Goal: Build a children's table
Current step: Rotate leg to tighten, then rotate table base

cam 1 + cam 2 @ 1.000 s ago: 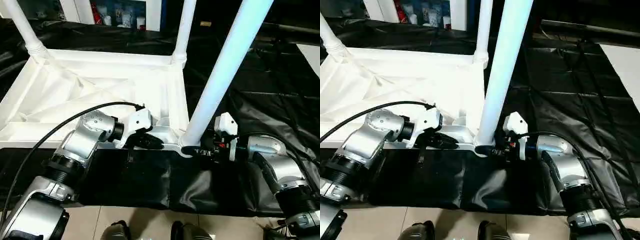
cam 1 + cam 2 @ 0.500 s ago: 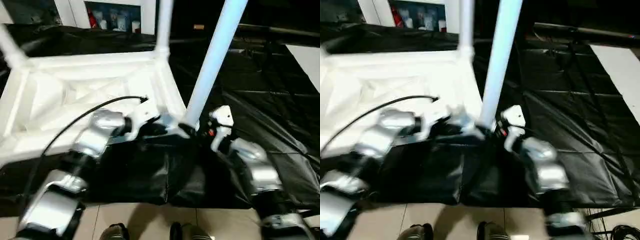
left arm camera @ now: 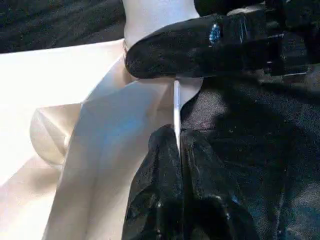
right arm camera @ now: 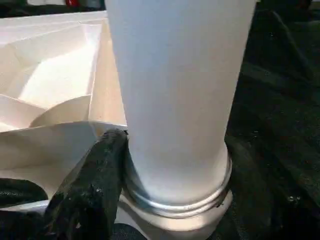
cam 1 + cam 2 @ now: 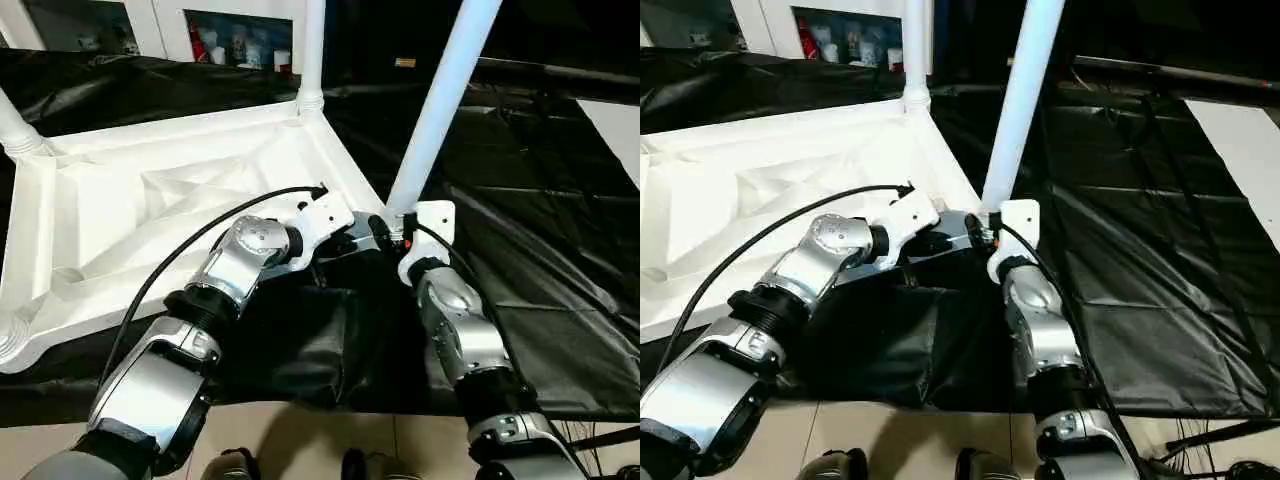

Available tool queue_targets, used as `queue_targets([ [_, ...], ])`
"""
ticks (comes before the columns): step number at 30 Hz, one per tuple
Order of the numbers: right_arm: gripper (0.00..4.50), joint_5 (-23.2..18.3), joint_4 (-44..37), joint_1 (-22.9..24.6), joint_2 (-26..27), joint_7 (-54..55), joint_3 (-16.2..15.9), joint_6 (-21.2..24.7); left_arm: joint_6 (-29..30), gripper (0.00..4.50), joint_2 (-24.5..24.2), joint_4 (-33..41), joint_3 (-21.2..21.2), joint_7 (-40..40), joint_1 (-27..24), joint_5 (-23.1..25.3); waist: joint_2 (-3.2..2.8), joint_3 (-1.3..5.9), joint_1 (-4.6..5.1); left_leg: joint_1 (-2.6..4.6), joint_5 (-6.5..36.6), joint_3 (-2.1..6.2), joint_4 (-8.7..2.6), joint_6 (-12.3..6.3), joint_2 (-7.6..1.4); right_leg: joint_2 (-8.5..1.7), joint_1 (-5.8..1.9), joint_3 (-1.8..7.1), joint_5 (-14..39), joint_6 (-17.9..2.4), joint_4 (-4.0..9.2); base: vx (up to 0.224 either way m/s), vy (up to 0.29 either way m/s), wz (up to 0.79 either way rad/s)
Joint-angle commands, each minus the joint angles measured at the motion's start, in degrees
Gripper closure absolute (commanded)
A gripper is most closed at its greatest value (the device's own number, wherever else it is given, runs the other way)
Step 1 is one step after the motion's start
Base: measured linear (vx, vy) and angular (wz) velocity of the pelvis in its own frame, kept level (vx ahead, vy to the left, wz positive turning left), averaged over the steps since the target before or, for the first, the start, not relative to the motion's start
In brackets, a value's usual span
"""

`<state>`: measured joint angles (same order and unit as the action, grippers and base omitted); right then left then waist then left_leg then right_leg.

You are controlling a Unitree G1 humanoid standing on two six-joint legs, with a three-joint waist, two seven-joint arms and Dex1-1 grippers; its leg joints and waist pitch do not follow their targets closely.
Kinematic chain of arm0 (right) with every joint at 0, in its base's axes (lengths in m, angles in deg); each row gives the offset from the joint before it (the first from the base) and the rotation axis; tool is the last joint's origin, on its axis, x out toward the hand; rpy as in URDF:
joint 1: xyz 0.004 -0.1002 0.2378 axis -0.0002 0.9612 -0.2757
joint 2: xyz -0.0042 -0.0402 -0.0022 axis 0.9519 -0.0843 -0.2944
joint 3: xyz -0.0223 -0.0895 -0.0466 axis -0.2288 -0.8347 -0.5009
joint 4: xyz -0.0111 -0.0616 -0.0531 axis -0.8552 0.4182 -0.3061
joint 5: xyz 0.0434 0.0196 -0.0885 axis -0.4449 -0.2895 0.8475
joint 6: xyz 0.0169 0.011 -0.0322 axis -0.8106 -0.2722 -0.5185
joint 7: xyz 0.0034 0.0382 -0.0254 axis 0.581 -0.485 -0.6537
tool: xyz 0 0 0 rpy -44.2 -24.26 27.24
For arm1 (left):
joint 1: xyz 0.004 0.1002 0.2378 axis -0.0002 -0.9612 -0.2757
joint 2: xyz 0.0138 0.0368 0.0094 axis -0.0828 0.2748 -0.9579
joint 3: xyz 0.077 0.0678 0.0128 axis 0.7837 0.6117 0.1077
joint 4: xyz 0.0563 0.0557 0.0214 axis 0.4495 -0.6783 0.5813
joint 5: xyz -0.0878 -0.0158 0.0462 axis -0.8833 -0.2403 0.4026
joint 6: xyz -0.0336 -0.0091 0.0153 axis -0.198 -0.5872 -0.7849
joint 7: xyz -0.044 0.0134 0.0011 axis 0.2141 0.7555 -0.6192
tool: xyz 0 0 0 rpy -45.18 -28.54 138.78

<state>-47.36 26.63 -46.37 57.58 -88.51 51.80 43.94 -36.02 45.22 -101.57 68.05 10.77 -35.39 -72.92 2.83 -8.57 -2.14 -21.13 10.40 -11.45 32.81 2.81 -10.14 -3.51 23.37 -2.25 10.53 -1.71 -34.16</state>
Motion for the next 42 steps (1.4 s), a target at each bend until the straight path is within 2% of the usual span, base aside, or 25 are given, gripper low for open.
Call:
queue_targets([
  [1,1.16,-0.06,-1.55,2.07,0.2,-4.4,-3.12,1.02,-1.0,4.5,0.89,-2.92,1.46,0.15,-0.56,0.81,-0.08,3.31,-0.09,1.07,13.52,1.61,-4.54,-2.06,-3.21,-5.3,-1.62,3.22,17.98,-10.05,5.05,0.0,0.0,0.0],
  [3,0.97,-0.3,-2.63,2.49,-0.9,-5.47,-3.18,1.59,-1.35,4.5,0.79,-3.32,1.29,0.44,-0.57,0.78,0.1,3.3,-0.31,1.19,12.91,1.47,-4.47,-2.66,-3.22,-5.3,-1.53,3.26,17.53,-10.15,5.06,0.0,0.0,0.0],
  [5,0.84,-2.24,-5.85,3.87,-4.18,-11.44,-3.48,3.53,-1.97,4.5,0.42,-3.58,1.24,0.78,-0.67,0.75,0.36,3.49,-0.43,0.87,11.66,1.52,-4.38,-3.38,-3.17,-5.36,-2.03,3.19,17.45,-10.11,4.91,0.0,0.0,0.0],
  [7,0.84,-4.59,-9.89,6.24,-9.3,-19.32,-3.35,4.73,-2.85,4.5,-0.05,-3.7,1.14,1.12,-0.79,0.67,0.44,3.69,-0.81,0.83,9.81,1.44,-4.16,-4.95,-3.3,-5.34,-2.18,3.14,15.76,-10.12,4.79,0.0,0.0,0.0],
  [10,0.84,-7.75,-14.06,11.0,-20.41,-31.25,-0.56,4.64,-5.02,4.5,-0.94,-4.04,1.07,3.31,-1.28,0.53,0.73,4.01,-1.39,0.42,7.53,1.35,-3.75,-7.09,-3.17,-5.23,-2.73,2.99,12.56,-10.39,4.56,0.0,0.0,0.0],
  [11,0.84,-7.82,-14.12,11.18,-20.85,-31.71,-0.45,4.56,-5.11,4.5,-0.97,-4.09,1.08,3.4,-1.29,0.53,0.74,4.36,-1.43,0.31,7.14,1.37,-3.57,-7.41,-3.15,-5.25,-2.97,2.9,12.05,-10.8,4.47,0.0,0.0,0.0],
  [13,0.84,-7.97,-14.03,12.17,-23.24,-34.35,0.12,3.76,-5.81,4.5,-1.02,-4.64,1.22,3.84,-1.35,0.71,0.86,4.63,-1.26,0.21,7.18,1.37,-3.45,-7.44,-2.97,-5.23,-2.96,2.72,13.32,-11.31,4.51,0.0,0.0,0.0],
  [15,0.84,-9.59,-15.63,14.09,-27.04,-39.8,0.54,5.39,-7.23,4.5,-1.33,-4.96,1.59,4.99,-1.53,0.87,0.9,4.56,-1.34,0.36,8.59,1.31,-3.3,-7.56,-2.89,-5.25,-2.89,2.7,16.95,-10.66,5.11,0.0,0.0,0.0],
  [17,0.84,-11.12,-17.05,15.0,-28.74,-42.61,0.65,6.81,-8.39,4.5,-1.55,-4.68,1.9,6.68,-1.84,0.64,0.77,4.82,-1.44,0.25,7.99,1.43,-3.33,-7.8,-2.96,-5.19,-3.02,2.63,17.61,-10.33,5.05,0.0,0.0,0.0],
  [20,0.84,-13.35,-19.71,15.7,-29.96,-44.62,0.28,8.22,-10.75,4.5,-1.37,-4.44,2.06,7.95,-2.03,0.26,0.66,5.26,-1.52,0.2,5.92,1.51,-3.14,-8.7,-3.14,-5.11,-3.02,2.49,13.48,-11.21,4.45,0.0,0.0,0.0],
  [25,0.84,-13.71,-20.96,14.72,-27.06,-43.21,-0.58,8.42,-12.02,4.5,0.26,-4.3,-0.53,4.1,-1.03,-1.38,0.34,6.12,-1.78,0.46,3.87,1.34,-2.74,-9.4,-3.39,-5.13,-3.08,2.38,5.69,-14.91,3.34,0.0,0.0,0.0],
  [26,0.75,-13.91,-21.74,14.86,-26.46,-43.22,-1.07,8.74,-11.27,4.06,0.55,-4.04,-1.73,3.65,-0.76,-2.42,0.35,6.17,-1.84,0.43,3.59,1.35,-2.73,-9.55,-3.41,-5.11,-3.12,2.37,4.85,-15.16,3.22,0.0,0.0,0.0],
  [29,0.75,-14.58,-24.29,15.93,-25.09,-43.75,-2.95,9.95,-6.95,3.91,0.2,1.97,-4.85,5.15,-1.8,-6.52,0.02,7.21,-2.36,0.5,1.18,1.34,-2.3,-10.18,-3.49,-5.26,-3.48,2.27,-0.31,-16.95,2.25,0.0,0.0,0.0],
  [30,0.75,-14.73,-24.76,16.28,-24.93,-44.28,-3.63,10.0,-5.05,3.69,-0.19,5.43,-5.69,6.0,-2.76,-8.02,-0.12,7.48,-2.57,0.33,-1.17,1.41,-1.99,-11.01,-3.79,-5.3,-3.36,2.28,-4.76,-18.32,1.49,0.0,0.0,0.0],
  [31,0.75,-14.81,-25.0,16.49,-24.88,-44.64,-4.03,9.99,-3.88,3.69,-0.44,7.61,-6.19,6.53,-3.39,-8.95,-0.1,7.37,-2.64,0.04,-1.76,1.31,-1.8,-11.77,-3.75,-5.29,-3.19,2.23,-6.42,-18.8,1.26,0.0,0.0,0.0],
  [32,0.75,-14.86,-24.89,16.44,-24.49,-44.85,-4.24,9.99,-2.48,3.58,-1.2,11.1,-6.53,7.61,-4.46,-10.06,-0.14,7.58,-2.7,-0.04,-1.53,1.37,-1.65,-11.89,-3.72,-5.38,-3.31,2.19,-6.33,-18.87,1.21,0.0,0.0,0.0],
  [33,0.75,-14.65,-24.54,16.19,-24.12,-44.63,-4.3,9.77,-1.12,3.53,-1.68,13.28,-7.01,7.81,-5.1,-10.81,-0.12,7.32,-2.74,-0.06,0.07,1.24,-1.7,-11.49,-3.73,-5.46,-3.06,2.23,-4.35,-18.83,1.5,0.0,0.0,0.0],
  [35,0.75,-14.46,-23.4,14.95,-22.52,-43.91,-4.49,9.47,4.39,3.4,-4.0,21.94,-9.12,8.61,-7.63,-13.91,-0.13,7.33,-2.82,-0.06,3.72,1.28,-1.85,-9.23,-3.77,-5.73,-3.24,2.27,1.69,-18.07,1.93,0.0,0.0,0.0],
  [36,0.75,-14.47,-23.21,14.57,-22.04,-43.67,-4.59,9.51,5.82,3.27,-4.72,24.38,-9.8,8.8,-8.37,-14.76,-0.32,7.0,-2.78,0.09,6.33,1.29,-2.05,-7.39,-3.77,-5.68,-2.99,2.31,6.7,-16.99,2.48,0.0,0.0,0.0],
  [37,0.75,-14.52,-23.42,14.22,-21.23,-43.54,-5.07,9.67,8.46,3.27,-6.24,28.67,-11.06,9.15,-10.0,-16.24,-0.5,7.29,-2.86,0.39,7.72,1.36,-2.09,-5.45,-3.92,-5.72,-3.01,2.33,9.27,-16.31,2.46,0.0,0.0,0.0],
  [38,0.75,-14.52,-23.62,14.05,-20.73,-43.45,-5.42,9.77,10.1,3.12,-7.22,31.35,-11.87,9.33,-11.05,-17.16,-0.47,7.09,-2.71,0.23,8.06,1.28,-2.17,-5.03,-3.73,-5.43,-2.87,2.36,10.42,-15.72,2.7,0.0,0.0,0.0],
  [39,0.75,-14.37,-23.75,13.93,-20.23,-43.23,-5.79,9.7,12.18,3.06,-8.18,34.08,-12.74,9.57,-12.27,-18.41,-0.75,7.13,-2.77,0.35,8.41,1.26,-2.23,-3.82,-3.66,-5.22,-2.69,2.38,11.51,-14.57,2.78,0.0,0.0,0.0],
  [40,0.75,-14.09,-23.73,13.55,-19.09,-42.11,-6.36,9.61,16.76,3.06,-10.6,40.05,-14.11,10.36,-15.26,-20.89,-0.87,7.16,-2.91,0.59,8.64,1.18,-2.25,-3.31,-3.71,-5.12,-2.55,2.37,11.93,-14.29,2.7,0.0,0.0,0.0],
  [41,0.75,-14.08,-23.69,13.43,-18.78,-41.81,-6.46,9.66,17.75,2.97,-11.26,41.47,-14.37,10.67,-16.05,-21.45,-1.02,7.4,-3.0,0.64,8.23,1.37,-2.29,-2.82,-3.91,-5.38,-2.66,2.38,11.28,-14.42,2.32,0.0,0.0,0.0],
  [42,0.75,-14.03,-23.49,13.08,-17.81,-40.72,-6.8,9.77,21.15,2.87,-13.51,46.24,-15.04,11.55,-18.76,-23.19,-1.1,7.35,-2.78,0.36,8.0,1.37,-2.45,-2.55,-3.76,-5.01,-2.64,2.25,11.75,-13.65,2.33,0.0,0.0,0.0],
])
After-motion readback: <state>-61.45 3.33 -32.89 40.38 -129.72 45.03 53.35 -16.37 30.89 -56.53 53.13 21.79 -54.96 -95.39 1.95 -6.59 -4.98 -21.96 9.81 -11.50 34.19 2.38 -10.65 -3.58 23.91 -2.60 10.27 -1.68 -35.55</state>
